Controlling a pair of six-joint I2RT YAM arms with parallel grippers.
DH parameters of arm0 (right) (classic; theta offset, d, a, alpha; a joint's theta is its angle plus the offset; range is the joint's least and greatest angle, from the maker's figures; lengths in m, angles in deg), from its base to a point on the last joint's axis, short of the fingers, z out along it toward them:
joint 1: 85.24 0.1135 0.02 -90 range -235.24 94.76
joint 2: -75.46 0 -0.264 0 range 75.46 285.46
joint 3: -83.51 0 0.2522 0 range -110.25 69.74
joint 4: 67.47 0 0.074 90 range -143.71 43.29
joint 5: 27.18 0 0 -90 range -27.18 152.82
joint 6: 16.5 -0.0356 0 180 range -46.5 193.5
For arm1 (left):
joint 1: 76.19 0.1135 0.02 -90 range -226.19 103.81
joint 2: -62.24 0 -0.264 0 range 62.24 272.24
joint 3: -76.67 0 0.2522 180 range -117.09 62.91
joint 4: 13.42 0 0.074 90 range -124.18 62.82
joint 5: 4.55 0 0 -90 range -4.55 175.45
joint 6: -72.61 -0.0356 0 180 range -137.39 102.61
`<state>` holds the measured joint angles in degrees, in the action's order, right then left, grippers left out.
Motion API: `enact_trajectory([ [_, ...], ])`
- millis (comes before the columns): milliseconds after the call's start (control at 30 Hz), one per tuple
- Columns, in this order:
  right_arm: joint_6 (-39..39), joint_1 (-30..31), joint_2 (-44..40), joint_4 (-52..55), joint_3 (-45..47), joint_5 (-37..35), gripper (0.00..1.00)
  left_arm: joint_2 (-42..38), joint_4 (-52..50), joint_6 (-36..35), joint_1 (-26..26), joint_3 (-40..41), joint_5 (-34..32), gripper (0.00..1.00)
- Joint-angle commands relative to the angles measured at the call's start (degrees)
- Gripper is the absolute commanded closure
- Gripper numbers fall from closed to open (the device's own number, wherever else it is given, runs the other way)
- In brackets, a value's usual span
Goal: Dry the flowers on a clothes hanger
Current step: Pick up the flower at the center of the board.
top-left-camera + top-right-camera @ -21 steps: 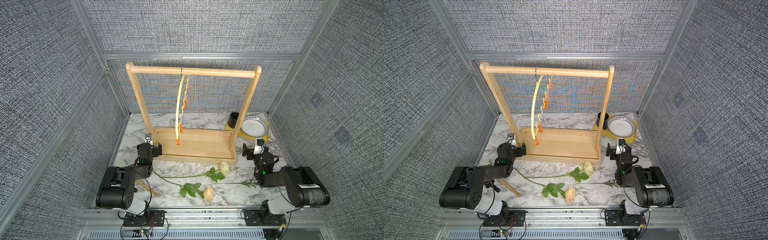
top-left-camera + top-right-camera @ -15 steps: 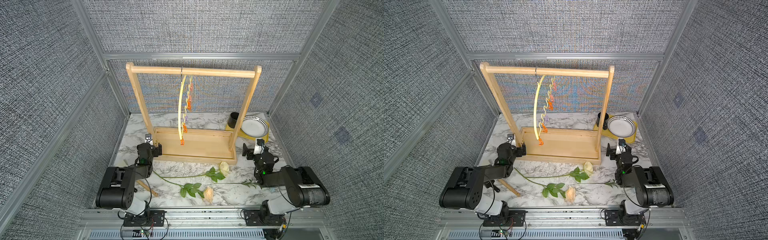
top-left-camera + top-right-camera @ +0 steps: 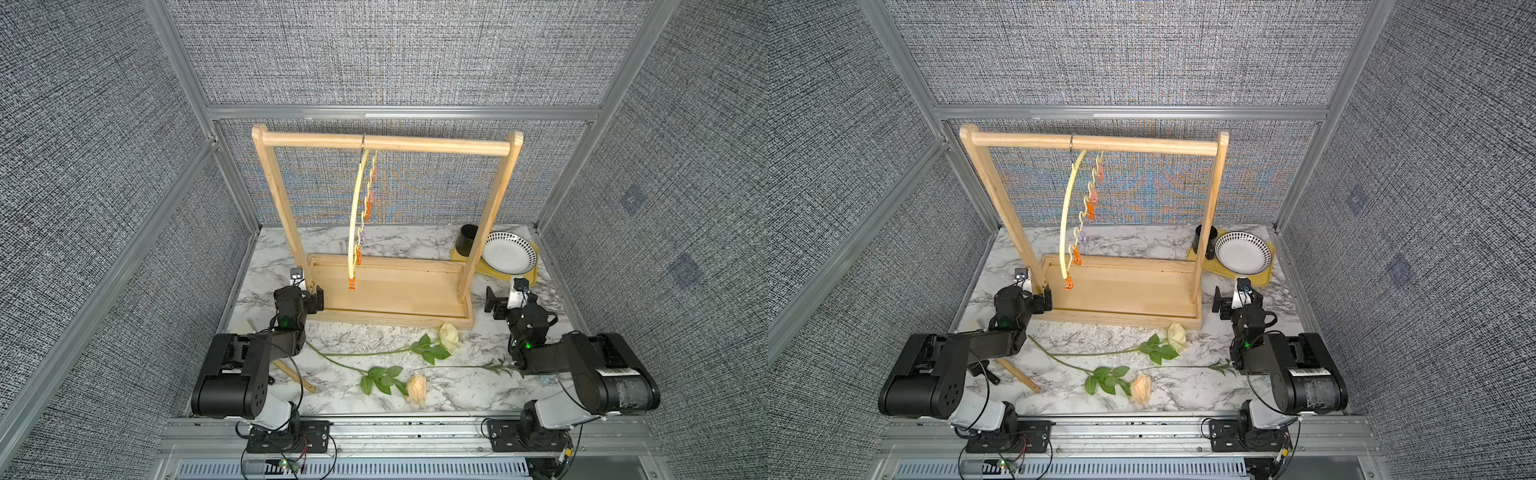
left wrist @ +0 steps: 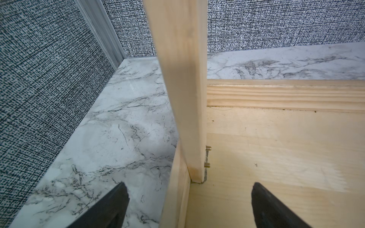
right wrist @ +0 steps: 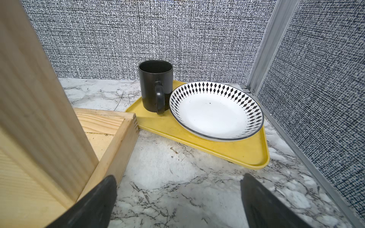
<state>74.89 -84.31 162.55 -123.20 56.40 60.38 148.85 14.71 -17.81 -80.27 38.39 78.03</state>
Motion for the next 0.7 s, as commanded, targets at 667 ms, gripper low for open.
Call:
enact_trajectory([
  [667,-3.8,0.1,-38.9,49.3,-18.2,8.5,0.01,-30.8,-45.7,16.0,0.5,-16.2,2.9,0.00],
])
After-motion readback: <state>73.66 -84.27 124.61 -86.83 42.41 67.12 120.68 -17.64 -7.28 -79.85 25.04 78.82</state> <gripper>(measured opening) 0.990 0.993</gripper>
